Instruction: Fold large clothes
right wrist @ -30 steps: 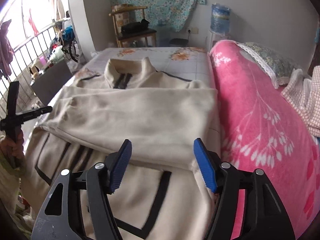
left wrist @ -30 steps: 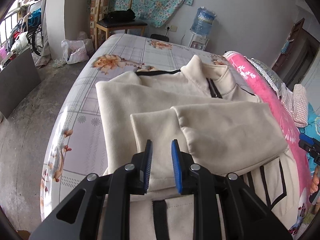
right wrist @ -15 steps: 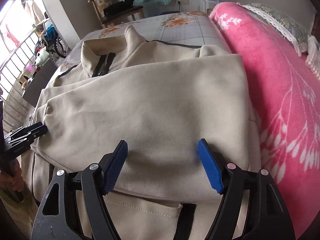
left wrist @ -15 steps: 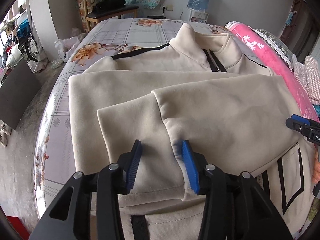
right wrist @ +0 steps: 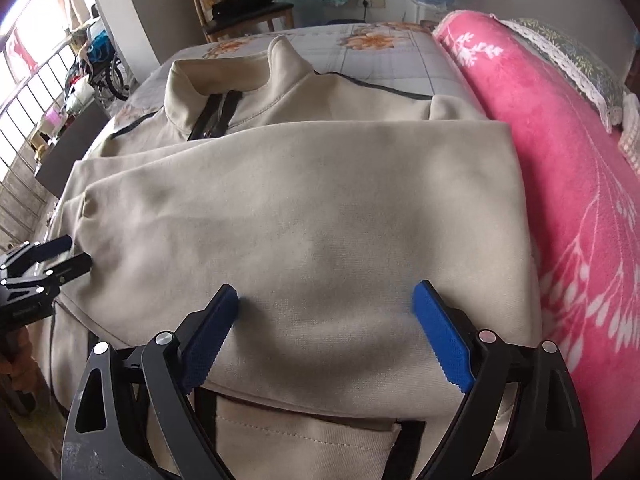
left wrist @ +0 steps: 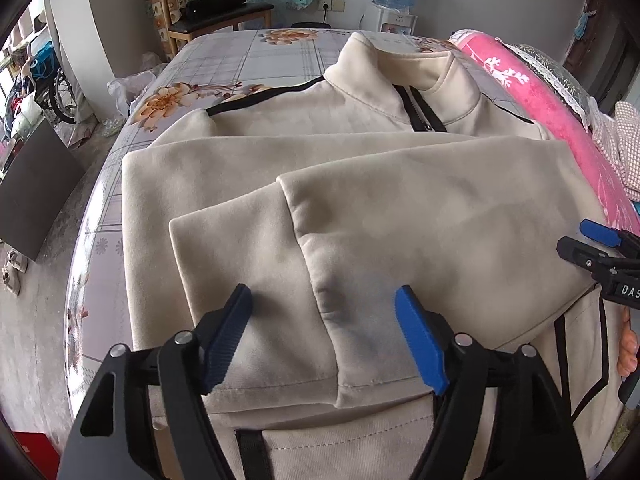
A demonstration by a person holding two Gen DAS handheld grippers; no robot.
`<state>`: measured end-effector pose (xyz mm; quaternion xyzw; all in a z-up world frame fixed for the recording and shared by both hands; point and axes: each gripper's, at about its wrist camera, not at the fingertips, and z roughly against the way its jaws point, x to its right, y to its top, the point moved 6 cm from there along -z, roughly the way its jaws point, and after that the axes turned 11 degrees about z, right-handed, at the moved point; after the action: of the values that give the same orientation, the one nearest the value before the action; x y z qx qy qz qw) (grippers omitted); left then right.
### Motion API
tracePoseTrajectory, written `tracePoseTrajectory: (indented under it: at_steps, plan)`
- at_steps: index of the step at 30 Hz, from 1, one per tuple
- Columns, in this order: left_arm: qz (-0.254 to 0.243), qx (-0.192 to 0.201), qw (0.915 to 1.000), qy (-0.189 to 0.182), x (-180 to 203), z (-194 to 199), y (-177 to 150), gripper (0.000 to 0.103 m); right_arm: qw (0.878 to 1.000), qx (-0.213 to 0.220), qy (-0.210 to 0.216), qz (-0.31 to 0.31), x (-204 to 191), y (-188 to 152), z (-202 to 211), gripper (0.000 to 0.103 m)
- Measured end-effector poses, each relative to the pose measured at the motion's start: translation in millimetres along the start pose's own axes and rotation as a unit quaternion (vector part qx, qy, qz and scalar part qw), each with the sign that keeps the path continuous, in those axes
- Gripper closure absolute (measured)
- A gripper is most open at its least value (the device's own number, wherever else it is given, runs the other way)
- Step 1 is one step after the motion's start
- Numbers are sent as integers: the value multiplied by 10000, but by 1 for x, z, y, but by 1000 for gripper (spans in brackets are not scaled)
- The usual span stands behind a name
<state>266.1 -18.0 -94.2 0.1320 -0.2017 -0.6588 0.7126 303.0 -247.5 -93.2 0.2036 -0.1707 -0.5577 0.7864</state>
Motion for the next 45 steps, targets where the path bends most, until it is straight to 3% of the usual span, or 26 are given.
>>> tracePoseTrajectory:
  at_steps: [5,23,29,36,45]
  plan:
    - [-150,-16,9997,215,6,-4,-2,21,9988,-92,-340,348,-9,-3,-4,8]
    - [-193,-7,9995,266,11,-8,-2,12,9988,-68,-423,248,-8,-3,-3,8]
    - [-198,-29,9992,337,9,-7,-2,12,9980,52,-513,365,-16,-6,22,8]
    - [-89,131,9989,446,-1,14,-5,12,9991,144,-315,232,-30,-38,65,8]
    - [-66,623,9966,538,-8,70,-22,12,9998,-164,31,-104,-63,-99,86,8]
